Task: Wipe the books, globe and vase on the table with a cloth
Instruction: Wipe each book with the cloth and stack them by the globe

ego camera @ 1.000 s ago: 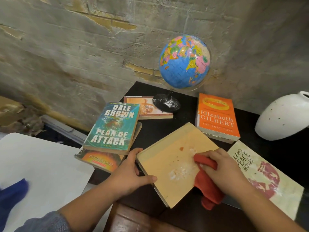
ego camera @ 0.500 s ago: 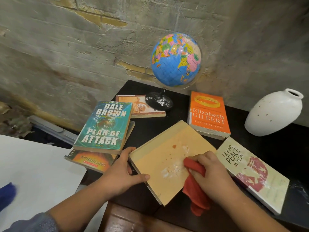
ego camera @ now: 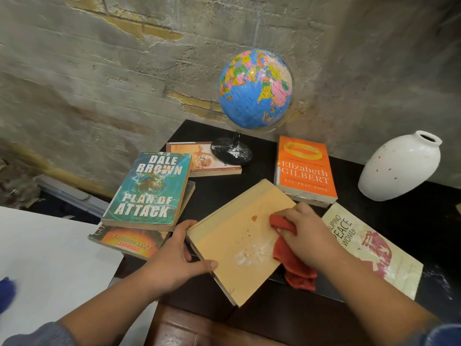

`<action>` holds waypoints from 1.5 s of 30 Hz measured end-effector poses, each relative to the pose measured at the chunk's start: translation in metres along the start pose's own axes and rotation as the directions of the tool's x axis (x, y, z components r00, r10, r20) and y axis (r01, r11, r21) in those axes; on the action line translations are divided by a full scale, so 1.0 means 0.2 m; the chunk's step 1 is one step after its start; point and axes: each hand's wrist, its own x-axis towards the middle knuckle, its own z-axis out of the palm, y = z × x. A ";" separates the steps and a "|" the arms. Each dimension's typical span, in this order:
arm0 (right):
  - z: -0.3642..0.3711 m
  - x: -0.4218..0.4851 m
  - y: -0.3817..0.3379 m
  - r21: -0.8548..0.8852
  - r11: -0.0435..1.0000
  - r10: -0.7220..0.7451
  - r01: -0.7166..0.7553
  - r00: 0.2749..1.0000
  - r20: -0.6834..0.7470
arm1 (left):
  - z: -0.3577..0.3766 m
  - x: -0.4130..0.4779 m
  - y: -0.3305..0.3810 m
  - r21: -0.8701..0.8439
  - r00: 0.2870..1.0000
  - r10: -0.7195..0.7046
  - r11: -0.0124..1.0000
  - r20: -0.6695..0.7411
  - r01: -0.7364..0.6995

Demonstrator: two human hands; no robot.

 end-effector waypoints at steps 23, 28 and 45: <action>-0.03 0.17 0.00 -0.034 0.999 0.025 -0.026 0.999 -0.036 | 0.00 0.00 0.02 -0.025 1.000 0.004 1.000 0.017 -0.003; -0.05 0.19 -0.01 -0.009 0.999 -0.037 0.038 0.997 0.073 | -0.01 0.00 0.01 -0.007 1.000 0.001 1.000 0.021 -0.001; -0.13 0.25 -0.09 -0.034 0.992 -0.106 0.123 0.942 0.317 | -0.01 0.01 0.00 -0.012 1.000 -0.002 1.000 0.028 0.003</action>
